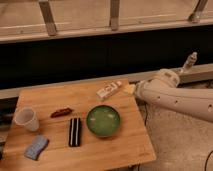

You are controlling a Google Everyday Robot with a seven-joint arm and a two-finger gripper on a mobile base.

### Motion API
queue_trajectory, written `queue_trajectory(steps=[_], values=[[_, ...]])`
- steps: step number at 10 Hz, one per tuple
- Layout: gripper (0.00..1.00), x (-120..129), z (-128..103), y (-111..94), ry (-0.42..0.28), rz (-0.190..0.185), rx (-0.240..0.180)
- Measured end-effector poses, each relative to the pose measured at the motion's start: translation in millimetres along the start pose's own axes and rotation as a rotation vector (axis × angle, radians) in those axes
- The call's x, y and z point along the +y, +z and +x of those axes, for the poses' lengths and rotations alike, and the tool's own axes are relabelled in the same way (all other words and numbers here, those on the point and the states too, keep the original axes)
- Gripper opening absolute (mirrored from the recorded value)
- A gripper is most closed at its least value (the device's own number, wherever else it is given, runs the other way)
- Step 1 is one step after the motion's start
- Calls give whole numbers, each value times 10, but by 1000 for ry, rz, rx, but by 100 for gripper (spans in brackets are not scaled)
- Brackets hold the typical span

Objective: Place the bottle in the ceramic bowl

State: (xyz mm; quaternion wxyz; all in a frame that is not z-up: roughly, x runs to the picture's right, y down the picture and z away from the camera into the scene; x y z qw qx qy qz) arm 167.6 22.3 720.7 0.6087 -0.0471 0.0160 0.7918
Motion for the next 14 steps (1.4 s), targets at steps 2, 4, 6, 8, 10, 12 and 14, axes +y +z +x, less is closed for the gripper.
queue_trajectory(steps=[2, 4, 6, 8, 10, 12, 14], values=[[80, 1, 0, 0, 0, 0, 0], [80, 1, 0, 0, 0, 0, 0], [80, 1, -9, -7, -9, 6, -5], [80, 72, -123, 1, -71, 58, -40], [80, 304, -271, 81, -127, 120, -59], [80, 432, -379, 180, -155, 194, -60], [80, 582, -438, 258, -172, 240, -54]])
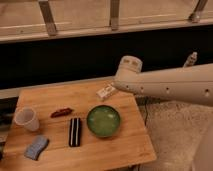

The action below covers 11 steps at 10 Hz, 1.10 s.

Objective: Place the bottle in the ceramic bowl

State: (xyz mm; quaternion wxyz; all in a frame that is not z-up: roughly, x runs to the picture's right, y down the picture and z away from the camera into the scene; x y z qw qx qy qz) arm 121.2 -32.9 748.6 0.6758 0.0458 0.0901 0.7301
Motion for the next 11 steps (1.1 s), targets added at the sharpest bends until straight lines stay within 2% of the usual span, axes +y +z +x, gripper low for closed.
queue_trajectory(steps=[3, 4, 6, 8, 10, 11], values=[[80, -12, 8, 6, 0, 0, 8], [80, -25, 19, 29, -4, -20, 27], [80, -111, 54, 260, -10, -80, 110], [80, 0, -56, 427, -12, -119, 152], [80, 234, -275, 564, -19, -129, 185], [80, 349, -361, 589, -18, -128, 187]])
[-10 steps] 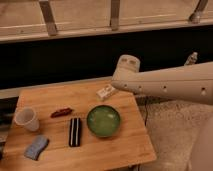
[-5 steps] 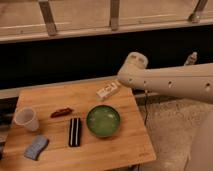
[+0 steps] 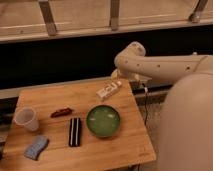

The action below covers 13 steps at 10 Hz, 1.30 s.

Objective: Place the bottle in the ceramic bowl

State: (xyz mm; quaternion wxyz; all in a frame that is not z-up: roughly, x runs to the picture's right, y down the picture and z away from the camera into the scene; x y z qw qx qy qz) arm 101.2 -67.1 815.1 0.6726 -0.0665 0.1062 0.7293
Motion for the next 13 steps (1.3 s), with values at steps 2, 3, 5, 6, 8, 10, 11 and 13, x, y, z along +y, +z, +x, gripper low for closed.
queue_trajectory(steps=[2, 3, 5, 6, 8, 10, 11, 13], values=[[80, 150, -108, -2, 15, -2, -10], [80, 131, -110, -5, 18, 0, -11], [80, 149, -108, 5, 15, 0, -9], [80, 158, -113, 15, 22, -2, -4], [80, 262, -227, 167, 51, -16, 38], [80, 420, -319, 415, 73, -23, 89], [80, 420, -338, 547, 94, -18, 117], [80, 415, -378, 729, 128, -5, 159]])
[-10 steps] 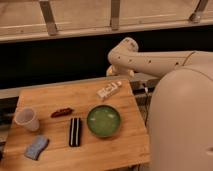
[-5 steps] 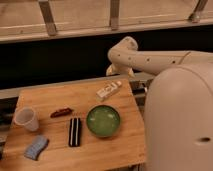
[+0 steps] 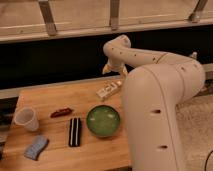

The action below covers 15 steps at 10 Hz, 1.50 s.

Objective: Place the bottle in the ceramic bowl

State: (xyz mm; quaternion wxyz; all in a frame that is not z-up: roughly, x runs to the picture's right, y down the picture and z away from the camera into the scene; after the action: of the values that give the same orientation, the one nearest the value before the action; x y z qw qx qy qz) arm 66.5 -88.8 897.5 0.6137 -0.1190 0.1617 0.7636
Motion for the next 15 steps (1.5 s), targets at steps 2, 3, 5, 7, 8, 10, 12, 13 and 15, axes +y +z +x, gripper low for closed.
queue_trajectory(steps=[2, 3, 5, 7, 8, 10, 12, 13, 15], values=[[80, -8, 2, 187, 26, 6, 45], [80, -10, 46, 268, 27, 9, 60], [80, 34, 94, 314, 8, 18, 58], [80, 17, 94, 314, 11, 19, 58], [80, 5, 95, 316, 12, 19, 59], [80, 68, 147, 357, 4, 0, 84], [80, 110, 287, 578, -1, -23, 137], [80, 133, 336, 663, -1, -31, 158], [80, 180, 430, 796, -7, -39, 201]])
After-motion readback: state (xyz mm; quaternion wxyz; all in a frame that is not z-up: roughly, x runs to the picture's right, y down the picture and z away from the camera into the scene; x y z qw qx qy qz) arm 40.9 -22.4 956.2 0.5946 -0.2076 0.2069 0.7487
